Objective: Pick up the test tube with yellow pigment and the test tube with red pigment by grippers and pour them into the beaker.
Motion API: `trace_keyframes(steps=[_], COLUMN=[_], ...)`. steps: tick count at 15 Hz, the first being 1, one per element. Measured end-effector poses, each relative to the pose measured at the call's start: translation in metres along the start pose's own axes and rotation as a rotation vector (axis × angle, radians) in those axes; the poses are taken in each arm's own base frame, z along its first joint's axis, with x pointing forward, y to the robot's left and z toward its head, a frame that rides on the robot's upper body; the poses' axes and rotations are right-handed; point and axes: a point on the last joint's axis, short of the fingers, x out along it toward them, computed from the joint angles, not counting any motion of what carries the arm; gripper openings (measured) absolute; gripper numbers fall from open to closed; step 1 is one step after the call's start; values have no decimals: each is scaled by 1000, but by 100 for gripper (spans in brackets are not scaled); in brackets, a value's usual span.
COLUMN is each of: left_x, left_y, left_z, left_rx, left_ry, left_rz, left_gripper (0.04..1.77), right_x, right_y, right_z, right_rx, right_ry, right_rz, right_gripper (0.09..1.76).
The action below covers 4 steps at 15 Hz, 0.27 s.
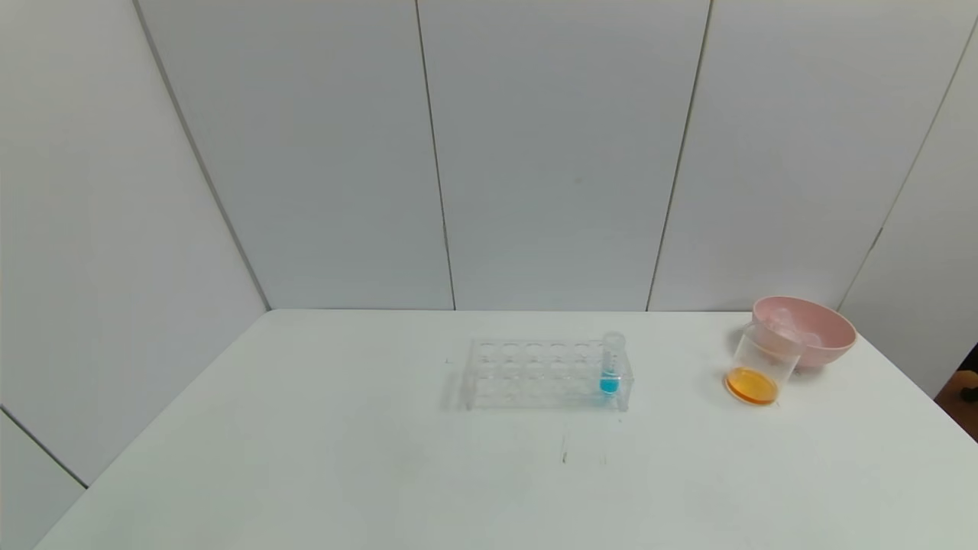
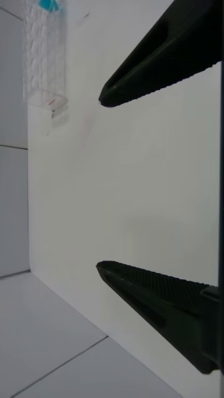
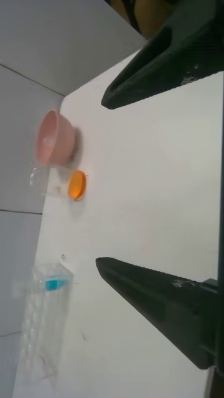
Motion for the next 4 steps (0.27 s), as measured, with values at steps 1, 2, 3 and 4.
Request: trace_keyframes(steps=[1,2,3,4], left_x=[0,0,0,0], left_y=[0,0,0,0], left_z=[0,0,0,0], left_rx=[0,0,0,0], left_ry=[0,0,0,0], left_rz=[0,0,0,0], left_gripper=[176,176,176,176], right_x=[0,0,-1,-1], right_y=[1,1,1,1], right_z=[-8,-12,-13,-14], right_rx=[4,20,45,53], right_ry=[29,46,41,43], right_rz=[-7,-17,-23,-25], right_gripper=[170,170,170,170])
